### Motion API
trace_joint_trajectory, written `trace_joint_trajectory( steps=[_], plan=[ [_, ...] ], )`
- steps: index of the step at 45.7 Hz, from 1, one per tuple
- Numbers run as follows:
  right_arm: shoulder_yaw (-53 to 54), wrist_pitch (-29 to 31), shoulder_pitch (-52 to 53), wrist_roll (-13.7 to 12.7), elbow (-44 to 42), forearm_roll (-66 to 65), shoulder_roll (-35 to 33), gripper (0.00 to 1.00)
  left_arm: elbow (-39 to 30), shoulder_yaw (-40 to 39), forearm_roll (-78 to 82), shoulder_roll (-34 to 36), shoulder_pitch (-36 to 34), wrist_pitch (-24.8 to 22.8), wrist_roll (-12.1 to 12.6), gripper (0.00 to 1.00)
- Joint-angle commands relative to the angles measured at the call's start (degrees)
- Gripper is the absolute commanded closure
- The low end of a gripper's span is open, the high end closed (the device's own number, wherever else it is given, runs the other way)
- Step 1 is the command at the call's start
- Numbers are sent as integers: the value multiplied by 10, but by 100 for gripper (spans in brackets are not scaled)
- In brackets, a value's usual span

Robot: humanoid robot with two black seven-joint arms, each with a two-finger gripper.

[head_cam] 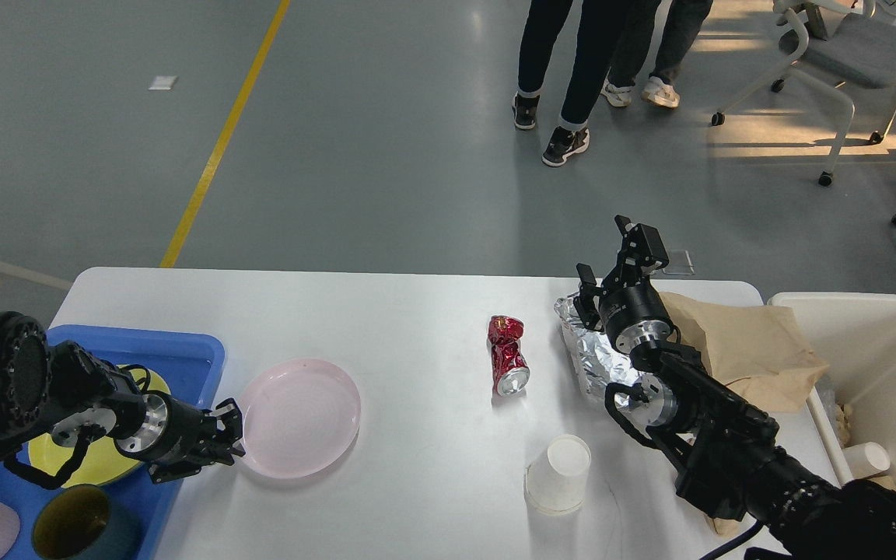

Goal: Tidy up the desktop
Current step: 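Grasp the pink plate's rim nearest the tray with the left gripper, then lift the pink plate and set it onto the blue tray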

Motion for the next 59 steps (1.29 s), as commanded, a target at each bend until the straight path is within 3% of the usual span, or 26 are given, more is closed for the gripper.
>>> trace_joint_trajectory(
  steps=[1, 6, 26, 35, 47, 59],
  plan=[
    [0, 0, 0, 0, 0, 0, 0, 0, 0, 0, 1, -1, 1, 0, 1, 92],
    [0, 0, 0, 0, 0, 0, 0, 0, 0, 0, 2, -1, 1, -1, 1, 99],
    [0, 0, 0, 0, 0, 0, 0, 0, 0, 0, 6, -1, -12, -8, 1, 100],
    [0, -1, 0, 0, 0, 0, 0, 0, -3, 8, 13, -2, -53, -88, 1, 100],
    [0, 0, 0, 0, 0, 0, 0, 0, -12, 13, 27, -2, -81, -135, 2, 100],
    [0, 0, 0, 0, 0, 0, 0, 0, -45, 43, 49, 7, -154, -217, 29, 100]
  ],
)
